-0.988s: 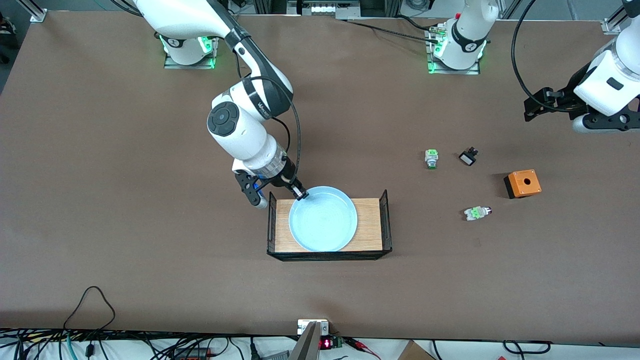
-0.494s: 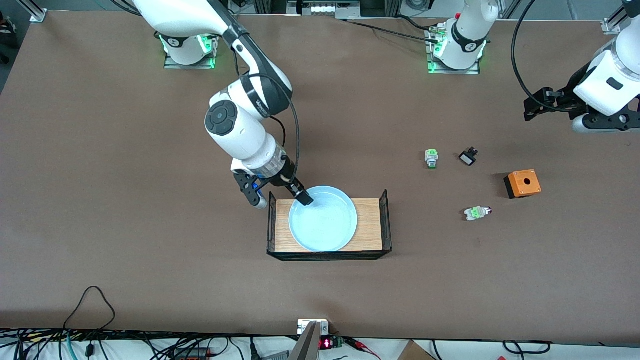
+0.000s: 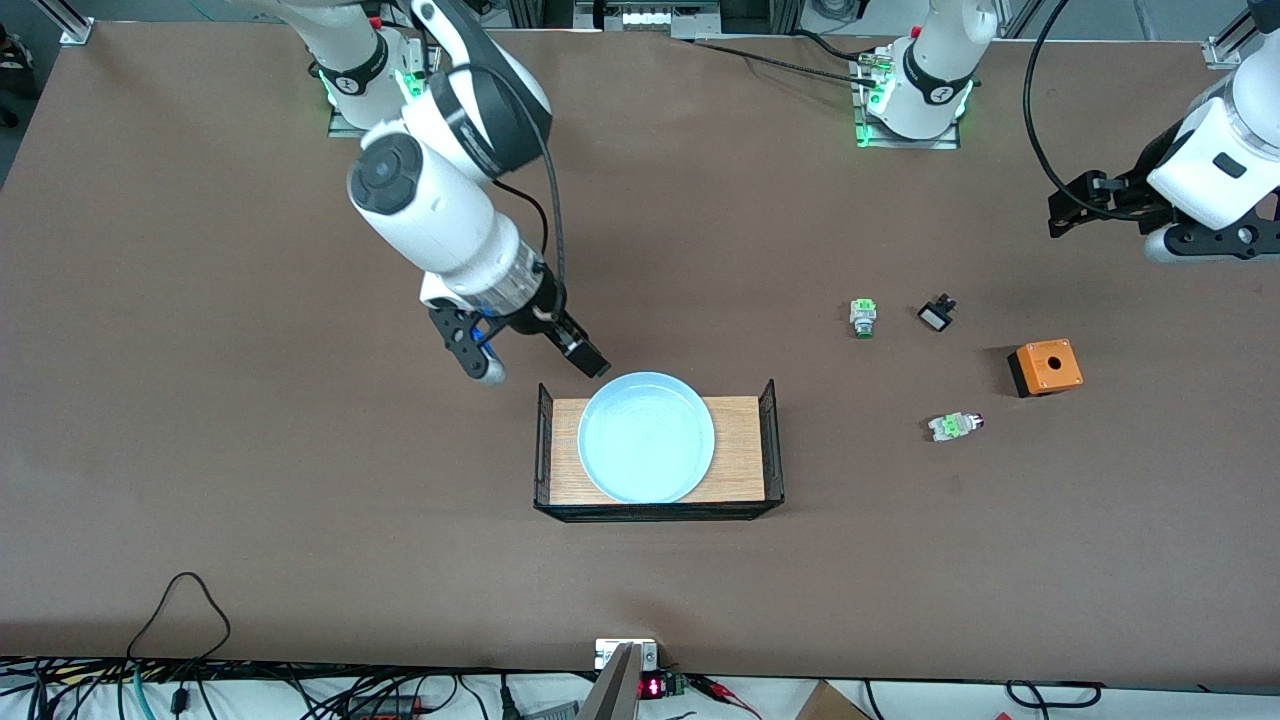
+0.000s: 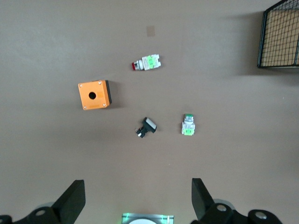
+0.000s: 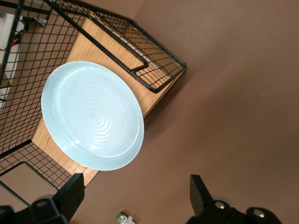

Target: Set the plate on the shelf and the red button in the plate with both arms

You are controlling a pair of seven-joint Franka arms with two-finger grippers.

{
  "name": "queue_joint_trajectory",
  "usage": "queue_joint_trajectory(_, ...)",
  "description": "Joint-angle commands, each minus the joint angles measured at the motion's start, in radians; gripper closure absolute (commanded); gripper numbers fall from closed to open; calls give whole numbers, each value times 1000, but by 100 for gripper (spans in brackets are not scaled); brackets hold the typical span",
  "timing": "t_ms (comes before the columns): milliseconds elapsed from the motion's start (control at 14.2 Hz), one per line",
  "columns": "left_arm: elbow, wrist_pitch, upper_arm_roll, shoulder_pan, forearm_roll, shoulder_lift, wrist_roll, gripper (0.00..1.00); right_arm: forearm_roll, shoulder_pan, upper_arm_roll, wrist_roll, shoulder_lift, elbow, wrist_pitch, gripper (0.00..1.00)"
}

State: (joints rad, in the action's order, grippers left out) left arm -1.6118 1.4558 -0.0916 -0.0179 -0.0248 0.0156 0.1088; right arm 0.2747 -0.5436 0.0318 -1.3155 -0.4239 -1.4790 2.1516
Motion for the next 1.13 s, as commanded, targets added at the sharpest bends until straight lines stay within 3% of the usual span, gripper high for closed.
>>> queue_joint_trajectory(0,122,-121,1,7,14,-74,-9,0,-18,43,4,70,71,-12,-90,0)
queue_joint_trajectory(353,144,-153,1,7,46,-98,-17,0,-54,167,4,425,149,-12,-316,0)
queue_joint_trajectory(635,147,-153,0,13,43,-120,-24,0,-74,302,4,668,157,-15,-430,0)
queue_joint_trajectory(847,145,-138,0,16,45,-126,-38,0,-188,349,4,795,162,-24,-455,0)
queue_joint_trajectory(1058,132,-78,0,35,31,-132,-209,0,-291,398,4,935,181,-26,-486,0)
